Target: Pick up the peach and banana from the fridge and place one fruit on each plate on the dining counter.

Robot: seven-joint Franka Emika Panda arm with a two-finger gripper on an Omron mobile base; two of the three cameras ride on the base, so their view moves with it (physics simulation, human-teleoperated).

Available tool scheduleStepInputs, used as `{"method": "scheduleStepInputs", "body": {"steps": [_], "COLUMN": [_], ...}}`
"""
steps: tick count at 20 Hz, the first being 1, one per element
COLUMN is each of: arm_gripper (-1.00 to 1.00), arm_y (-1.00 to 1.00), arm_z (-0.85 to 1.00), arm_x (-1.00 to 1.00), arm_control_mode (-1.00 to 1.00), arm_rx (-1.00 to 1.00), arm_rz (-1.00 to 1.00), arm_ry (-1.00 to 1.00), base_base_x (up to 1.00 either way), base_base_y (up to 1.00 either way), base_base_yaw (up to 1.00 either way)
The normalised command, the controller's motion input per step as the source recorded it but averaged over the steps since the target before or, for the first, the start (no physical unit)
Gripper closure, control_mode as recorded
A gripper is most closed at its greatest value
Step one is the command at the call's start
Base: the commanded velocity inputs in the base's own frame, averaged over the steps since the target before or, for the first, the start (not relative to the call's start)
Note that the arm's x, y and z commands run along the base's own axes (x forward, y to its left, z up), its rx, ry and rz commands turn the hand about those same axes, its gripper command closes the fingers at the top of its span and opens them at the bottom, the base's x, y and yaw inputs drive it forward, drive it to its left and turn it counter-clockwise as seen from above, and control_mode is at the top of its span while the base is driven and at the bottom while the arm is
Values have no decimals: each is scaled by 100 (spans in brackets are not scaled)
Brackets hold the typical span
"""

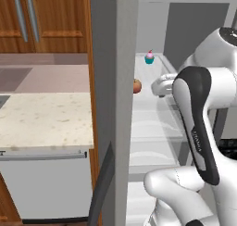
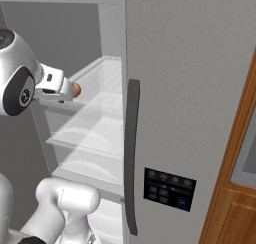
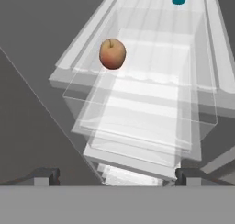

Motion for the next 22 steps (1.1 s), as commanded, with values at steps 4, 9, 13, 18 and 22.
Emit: {"method": "scheduleStepInputs", "body": {"steps": [4, 9, 13, 18, 22], "arm_gripper": [-100, -100, -100, -100, -100], "arm_y": [5, 16, 23, 16, 8], "arm_z": [-12, -21, -27, -15, -8], "arm_x": [60, 52, 44, 34, 28], "arm_control_mode": [-100, -100, -100, -100, -100], "arm_rx": [0, 0, 0, 0, 0], "arm_rz": [0, 0, 0, 0, 0], "arm_ry": [0, 0, 0, 0, 0], "base_base_x": [0, 0, 0, 0, 0], "base_base_y": [0, 0, 0, 0, 0], "base_base_yaw": [0, 0, 0, 0, 0]}}
